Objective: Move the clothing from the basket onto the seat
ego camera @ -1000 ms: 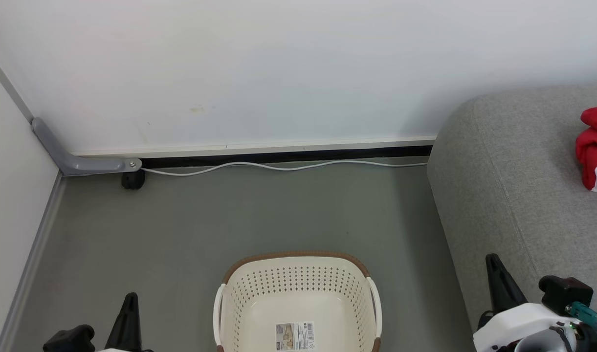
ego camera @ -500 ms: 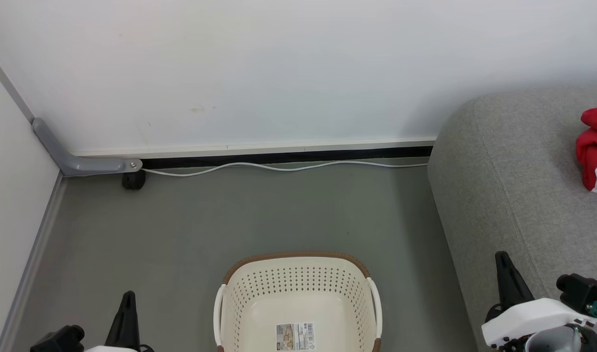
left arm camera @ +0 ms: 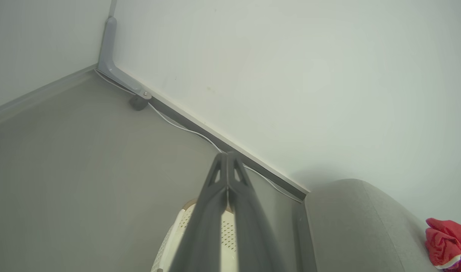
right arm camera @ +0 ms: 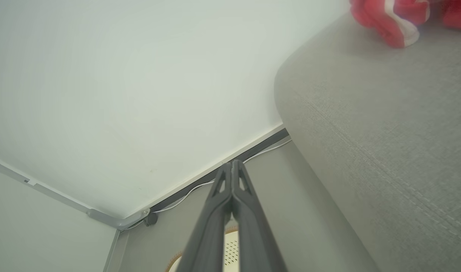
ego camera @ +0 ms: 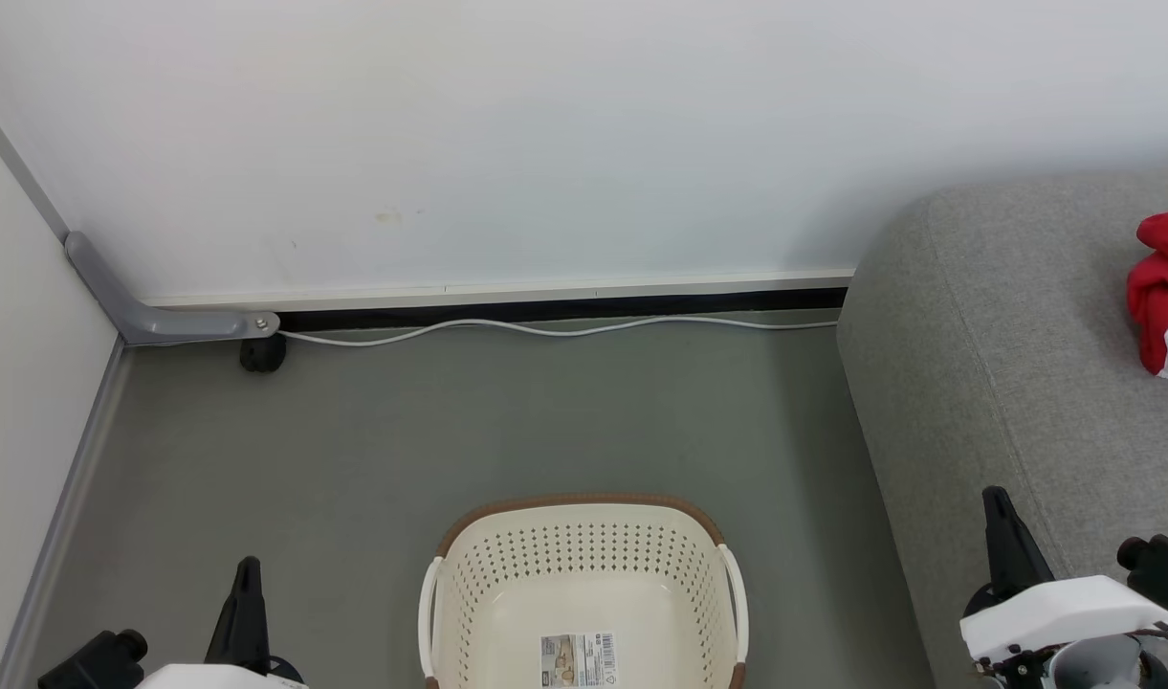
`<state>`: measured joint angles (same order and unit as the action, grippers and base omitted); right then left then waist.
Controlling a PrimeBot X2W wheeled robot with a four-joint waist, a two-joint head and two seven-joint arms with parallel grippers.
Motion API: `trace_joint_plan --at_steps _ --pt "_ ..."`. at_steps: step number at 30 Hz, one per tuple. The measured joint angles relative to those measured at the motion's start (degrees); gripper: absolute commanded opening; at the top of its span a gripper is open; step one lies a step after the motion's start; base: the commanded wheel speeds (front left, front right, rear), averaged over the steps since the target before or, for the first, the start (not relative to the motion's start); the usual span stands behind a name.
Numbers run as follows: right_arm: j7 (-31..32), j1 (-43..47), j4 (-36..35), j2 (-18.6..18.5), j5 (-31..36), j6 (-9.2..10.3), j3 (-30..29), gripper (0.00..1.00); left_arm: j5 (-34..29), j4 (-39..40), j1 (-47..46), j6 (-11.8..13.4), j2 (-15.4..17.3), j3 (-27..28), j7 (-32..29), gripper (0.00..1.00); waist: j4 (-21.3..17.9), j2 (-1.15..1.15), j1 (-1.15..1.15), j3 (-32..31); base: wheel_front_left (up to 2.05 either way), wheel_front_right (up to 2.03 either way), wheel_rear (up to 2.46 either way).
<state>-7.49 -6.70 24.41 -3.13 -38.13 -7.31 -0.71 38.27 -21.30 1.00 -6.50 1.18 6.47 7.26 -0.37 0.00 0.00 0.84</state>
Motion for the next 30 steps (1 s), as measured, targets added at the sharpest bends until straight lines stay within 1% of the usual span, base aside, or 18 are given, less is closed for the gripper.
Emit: trace_joint_plan --at_steps 30 --pt "5.0 0.3 -3.2 0.3 -19.4 0.02 -2.5 0.00 19.3 2.1 -1.5 -0.1 0.2 -0.5 -5.0 0.00 0.1 0.00 0.00 -0.2 0.00 0.00 0.00"
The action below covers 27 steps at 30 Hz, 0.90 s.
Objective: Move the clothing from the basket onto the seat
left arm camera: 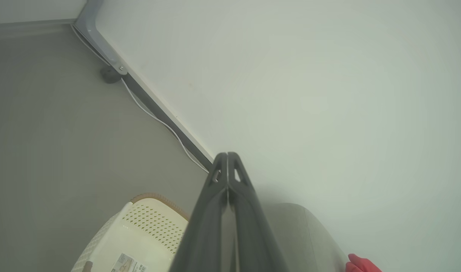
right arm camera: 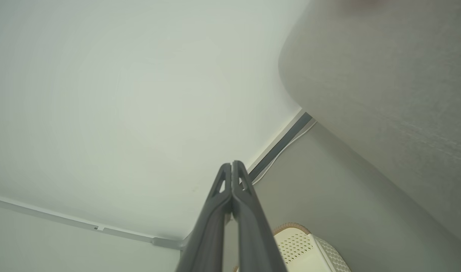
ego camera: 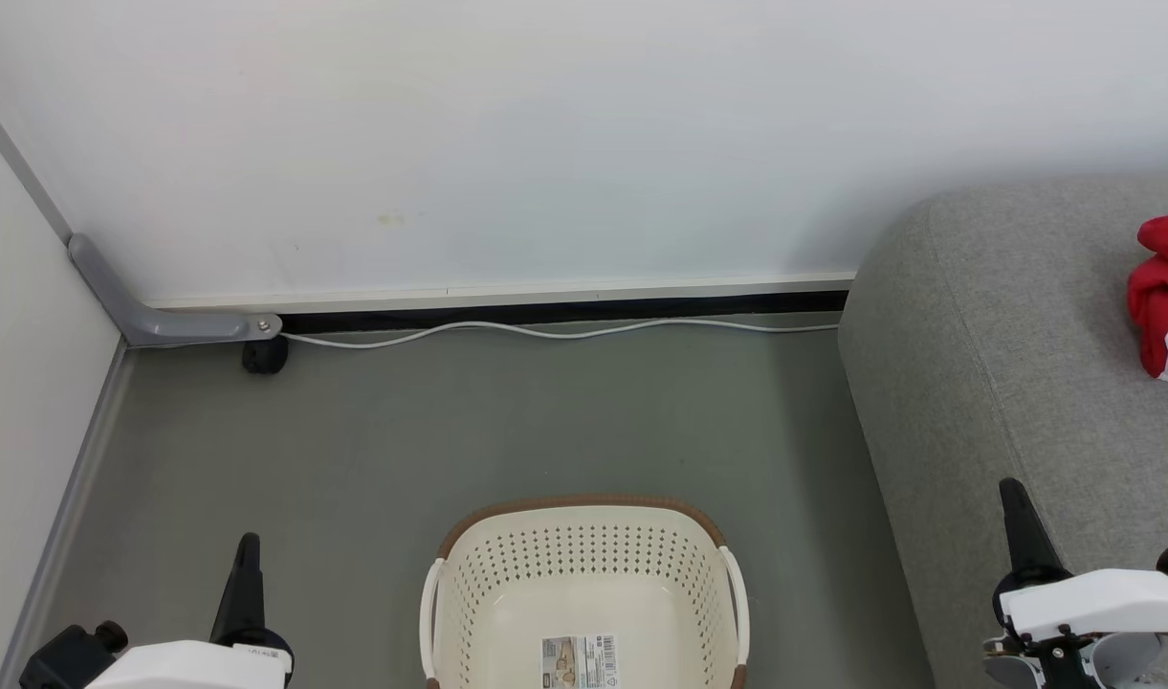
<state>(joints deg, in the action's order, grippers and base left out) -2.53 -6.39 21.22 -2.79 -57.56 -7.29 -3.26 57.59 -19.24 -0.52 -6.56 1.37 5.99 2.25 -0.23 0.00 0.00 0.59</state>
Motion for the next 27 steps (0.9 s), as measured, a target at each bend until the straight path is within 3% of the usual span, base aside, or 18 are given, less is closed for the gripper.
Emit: trace_joint_plan --at_steps 27 --pt "4.3 0.7 -2.4 0.3 -16.8 0.05 -2.1 0.00 17.0 1.6 -1.1 0.0 0.2 -0.5 -4.3 0.00 0.1 0.00 0.00 -0.2 0.00 0.00 0.00"
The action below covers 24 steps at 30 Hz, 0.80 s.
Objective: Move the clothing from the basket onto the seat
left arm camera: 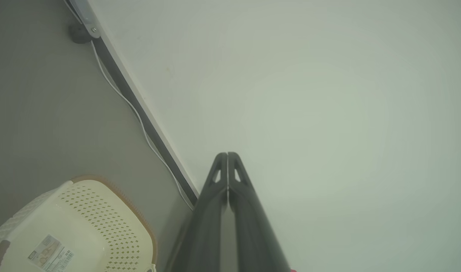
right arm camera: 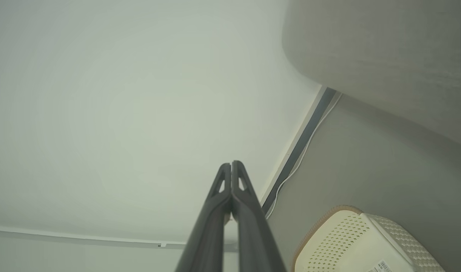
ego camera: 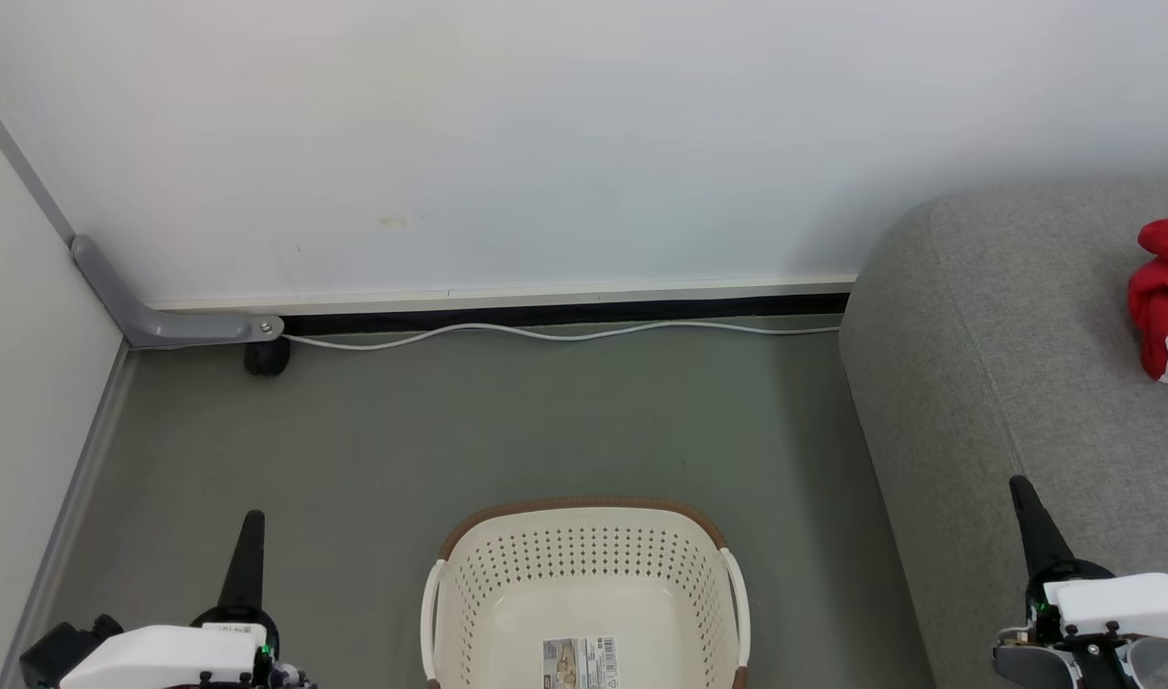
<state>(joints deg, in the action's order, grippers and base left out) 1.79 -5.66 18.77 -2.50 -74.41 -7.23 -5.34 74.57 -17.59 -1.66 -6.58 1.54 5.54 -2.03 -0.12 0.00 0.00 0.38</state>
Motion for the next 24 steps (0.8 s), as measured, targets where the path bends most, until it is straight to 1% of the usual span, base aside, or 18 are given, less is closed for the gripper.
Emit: trace_joint_plan --at_steps 24 --pt "3.9 0.4 -2.5 0.2 -15.6 0.00 -1.9 0.00 15.4 1.6 -1.2 -0.4 0.3 -0.4 -3.9 0.00 0.1 0.00 0.00 -0.2 0.00 0.00 0.00"
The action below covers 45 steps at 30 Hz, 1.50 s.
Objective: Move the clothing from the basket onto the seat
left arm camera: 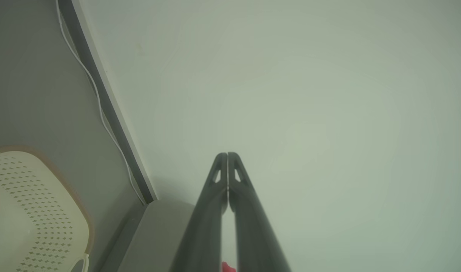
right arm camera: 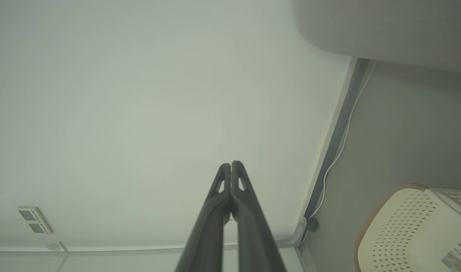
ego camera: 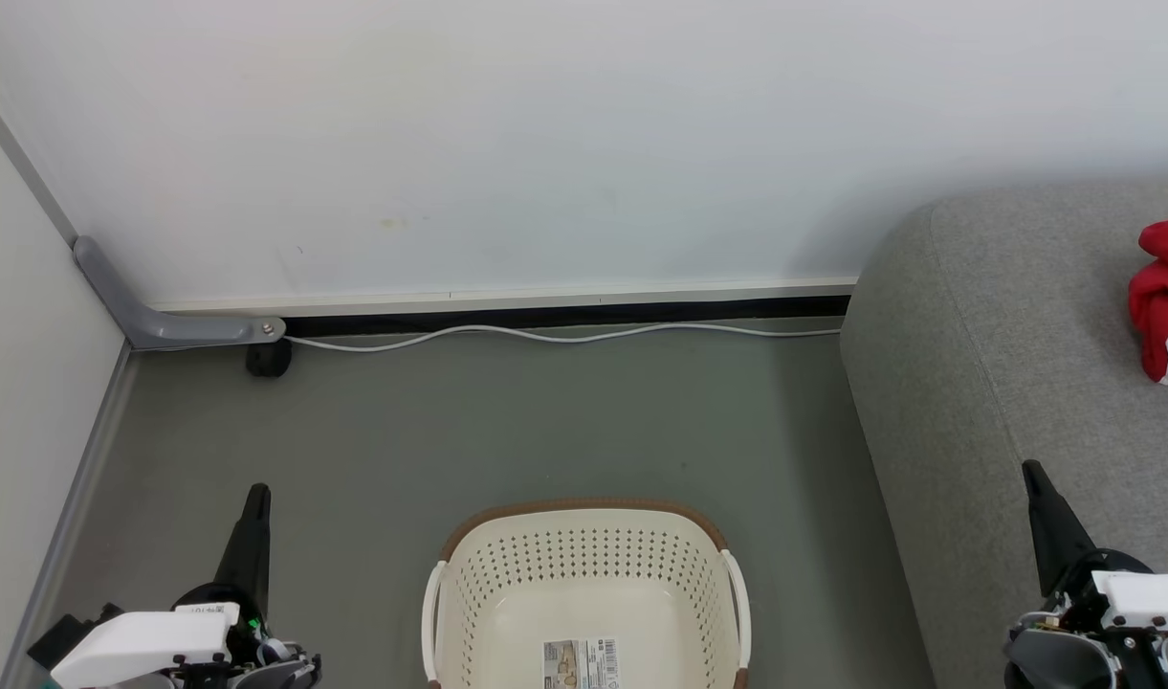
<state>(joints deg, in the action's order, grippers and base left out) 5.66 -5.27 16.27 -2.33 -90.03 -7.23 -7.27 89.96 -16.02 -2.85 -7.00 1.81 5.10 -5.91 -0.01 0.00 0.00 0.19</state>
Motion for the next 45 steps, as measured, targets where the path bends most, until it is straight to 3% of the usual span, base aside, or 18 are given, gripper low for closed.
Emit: trace_joint_plan --at_steps 45 --pt "0.4 0.0 -0.4 0.0 -1.5 0.00 -0.2 0.00 2.0 0.3 0.0 0.0 0.0 -0.2 -0.2 0.00 0.0 0.00 0.00 0.0 0.00 0.00 0.00"
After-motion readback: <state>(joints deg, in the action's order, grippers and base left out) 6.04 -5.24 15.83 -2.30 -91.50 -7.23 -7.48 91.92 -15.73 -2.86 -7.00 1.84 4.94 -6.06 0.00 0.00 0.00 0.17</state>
